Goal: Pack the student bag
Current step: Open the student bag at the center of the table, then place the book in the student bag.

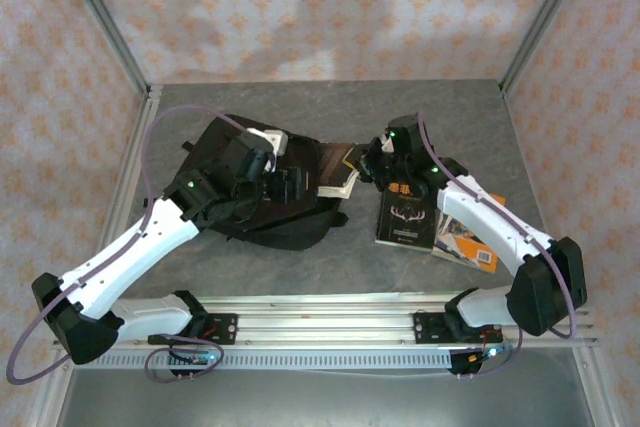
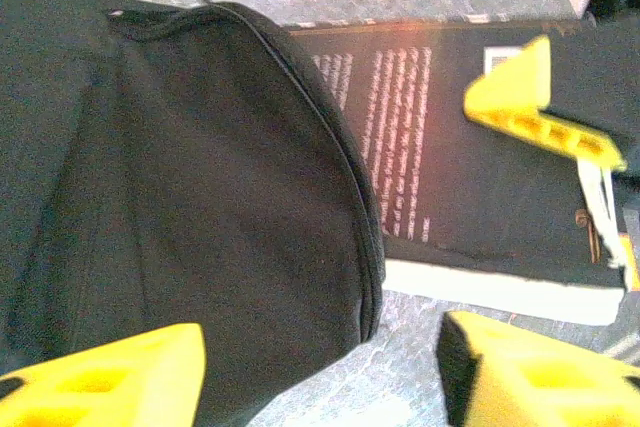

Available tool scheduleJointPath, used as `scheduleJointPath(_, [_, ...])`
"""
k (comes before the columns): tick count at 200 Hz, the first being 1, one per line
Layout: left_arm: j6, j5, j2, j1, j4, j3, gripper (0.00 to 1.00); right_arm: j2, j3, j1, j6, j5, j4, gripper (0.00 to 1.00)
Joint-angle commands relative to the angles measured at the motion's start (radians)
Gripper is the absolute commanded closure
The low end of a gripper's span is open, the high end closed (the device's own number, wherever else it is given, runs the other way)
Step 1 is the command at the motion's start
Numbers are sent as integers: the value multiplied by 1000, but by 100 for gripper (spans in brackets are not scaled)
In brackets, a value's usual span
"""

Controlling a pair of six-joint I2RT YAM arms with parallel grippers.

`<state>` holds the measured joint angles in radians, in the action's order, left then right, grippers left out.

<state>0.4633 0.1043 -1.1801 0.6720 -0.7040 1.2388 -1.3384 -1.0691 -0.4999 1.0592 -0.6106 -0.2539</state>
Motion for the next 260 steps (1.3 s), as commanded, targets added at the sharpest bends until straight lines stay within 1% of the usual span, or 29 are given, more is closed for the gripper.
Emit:
scheduleJointPath(1, [-26,-107,-41,-26,-114,100,30,29,-71,-2,13,-69,84,100])
scheduleJointPath(20, [-39,-107,-101,-46,-143,151,24,37,-55,-2,8,-75,76,100])
scheduleJointPath(41, [-44,-40,-183,-52,-139,194,21,48,-29,-6,17,-72,97,100])
scheduleJointPath(57, [-26,-2,-248,-52,-131,213,21,57,-22,-12,19,-66,110,100])
scheduleJointPath(71, [-10,35,-300,-52,-126,229,24,58,-25,-18,12,-67,107,100])
scheduleJointPath(88, [11,85,-341,-52,-100,234,25,59,-28,-25,3,-72,102,100])
scheduleJointPath(99, [21,84,-362,-52,-93,233,26,61,-27,-29,0,-71,99,100])
scheduleJointPath(106, [20,71,-371,-52,-99,238,29,63,-27,-30,-4,-69,96,100])
scheduleJointPath(112, [16,54,-376,-52,-109,242,36,65,-26,-31,-9,-65,90,100])
scheduleJointPath(118, [10,34,-379,-52,-122,247,46,68,-29,-31,-16,-62,79,100])
scheduleJointPath(133, [-23,-4,-375,-59,-158,266,76,82,-38,-31,-48,-40,26,100])
scheduleJointPath(148, [-48,-9,-354,-86,-196,292,100,97,-57,-31,-99,-3,-64,100])
scheduleJointPath(169, [-49,1,-291,-134,-236,332,100,113,-80,-28,-178,24,-162,100])
scheduleJointPath(186, [-53,-53,-234,-153,-270,364,100,140,-104,-28,-230,64,-232,100])
scheduleJointPath(201, [-62,-95,-199,-162,-287,384,100,150,-114,-28,-252,77,-259,100])
scheduleJointPath(208, [-66,-110,-189,-164,-293,393,100,150,-111,-27,-252,69,-258,100])
scheduleJointPath(211, [-68,-116,-184,-164,-293,395,100,173,-111,-26,-250,62,-255,100])
scheduleJointPath(223, [-66,-128,-174,-168,-290,399,100,177,-106,-25,-230,14,-228,100])
scheduleJointPath(241, [-61,-119,-174,-173,-284,409,100,161,-110,-25,-183,-57,-177,100])
scheduleJointPath(257, [-53,-107,-183,-172,-283,426,100,160,-117,-25,-137,-85,-129,100])
scheduleJointPath(260, [-51,-105,-186,-172,-282,430,100,142,-113,-25,-125,-87,-115,100])
